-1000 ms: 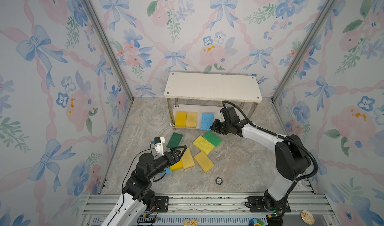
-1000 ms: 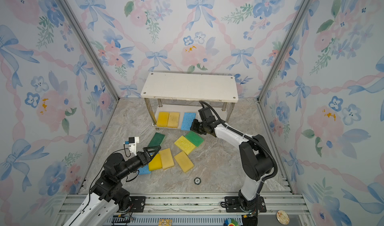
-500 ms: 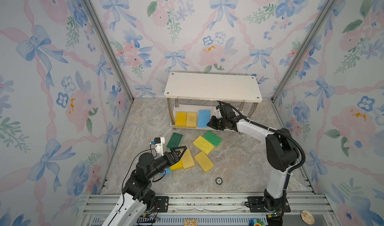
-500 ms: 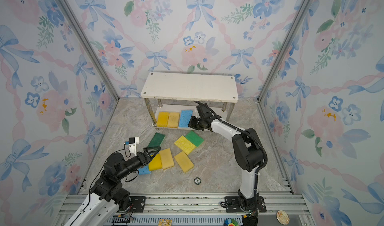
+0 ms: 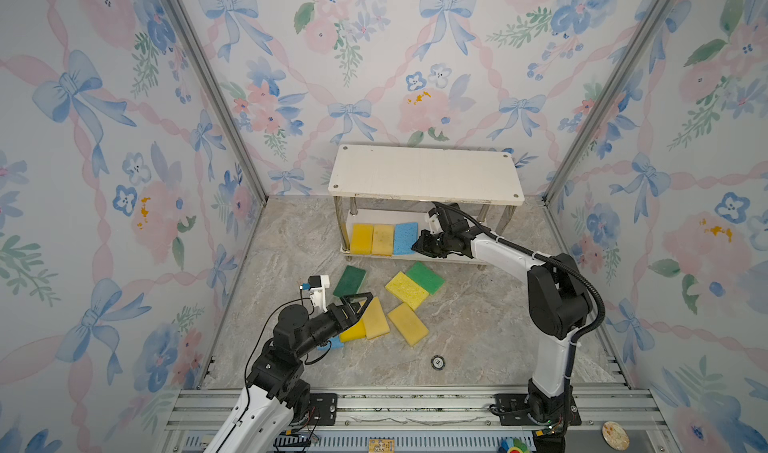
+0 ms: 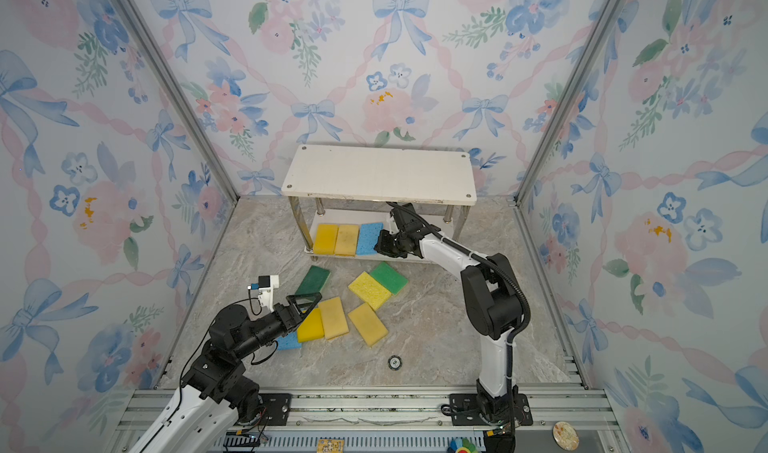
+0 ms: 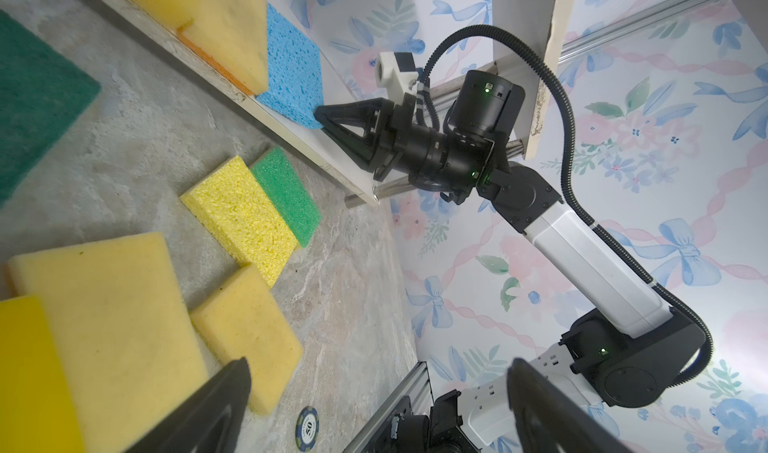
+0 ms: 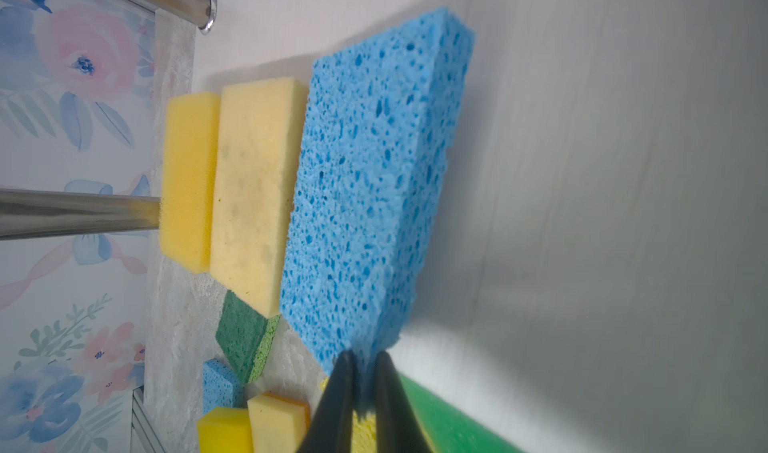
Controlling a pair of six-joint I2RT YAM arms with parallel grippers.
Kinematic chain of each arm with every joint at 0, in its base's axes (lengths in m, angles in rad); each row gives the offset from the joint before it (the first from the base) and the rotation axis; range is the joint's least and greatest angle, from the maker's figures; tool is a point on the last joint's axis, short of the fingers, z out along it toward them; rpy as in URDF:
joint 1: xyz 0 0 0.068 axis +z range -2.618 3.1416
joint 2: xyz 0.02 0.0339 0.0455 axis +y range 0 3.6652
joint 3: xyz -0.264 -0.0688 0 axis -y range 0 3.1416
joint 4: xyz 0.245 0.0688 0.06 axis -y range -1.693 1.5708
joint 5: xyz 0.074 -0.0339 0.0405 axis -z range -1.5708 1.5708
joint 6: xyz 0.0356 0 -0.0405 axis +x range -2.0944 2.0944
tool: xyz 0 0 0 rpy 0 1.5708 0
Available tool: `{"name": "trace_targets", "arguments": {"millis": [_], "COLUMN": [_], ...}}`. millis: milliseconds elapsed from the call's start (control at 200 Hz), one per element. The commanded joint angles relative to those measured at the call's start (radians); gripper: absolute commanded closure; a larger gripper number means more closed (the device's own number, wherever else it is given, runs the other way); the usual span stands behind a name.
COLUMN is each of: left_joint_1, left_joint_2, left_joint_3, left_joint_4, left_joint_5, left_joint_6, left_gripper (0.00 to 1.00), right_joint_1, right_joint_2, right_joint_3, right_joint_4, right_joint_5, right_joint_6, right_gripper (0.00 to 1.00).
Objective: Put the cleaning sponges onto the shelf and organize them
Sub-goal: 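Set the blue sponge beside the beige sponge and open the right gripper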
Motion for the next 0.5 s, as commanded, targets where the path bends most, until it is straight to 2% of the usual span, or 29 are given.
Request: {"name": "trace_targets", "arguments": {"millis": [0,165,330,495], "left_joint_1": [0.01,0.013,0.016,0.016], "left_joint_2": [0.004,0.002,0.001,0.002], "left_joint_3": [-0.001,-0.001,-0.001,0.0], "left_joint_4": [0.0,0.001,0.001,0.001], "left_joint_5": [0.021,0.027,0.029,0.03], "left_joint_6": [0.016,0.013,0.012,0.008], "left_gripper": [0.02,0.02,0.02,0.02], "right_joint_1": [-0.01,-0.013,-0.022,-0.021], "right_joint_2": [0.018,0.014,-0.019,-0.068], "right_joint_3": [0.039,0.04,0.026,-0.001], "right_joint_4": [-0.027,-0.039,-0.048,-0.056], "right_joint_5": [-0.012,-0.007,0.008,0.018], "right_joint_6": [-0.019,-0.028,-0.035,-0.045], "right_gripper": [0.79,0.73,0.59,0.51]}}
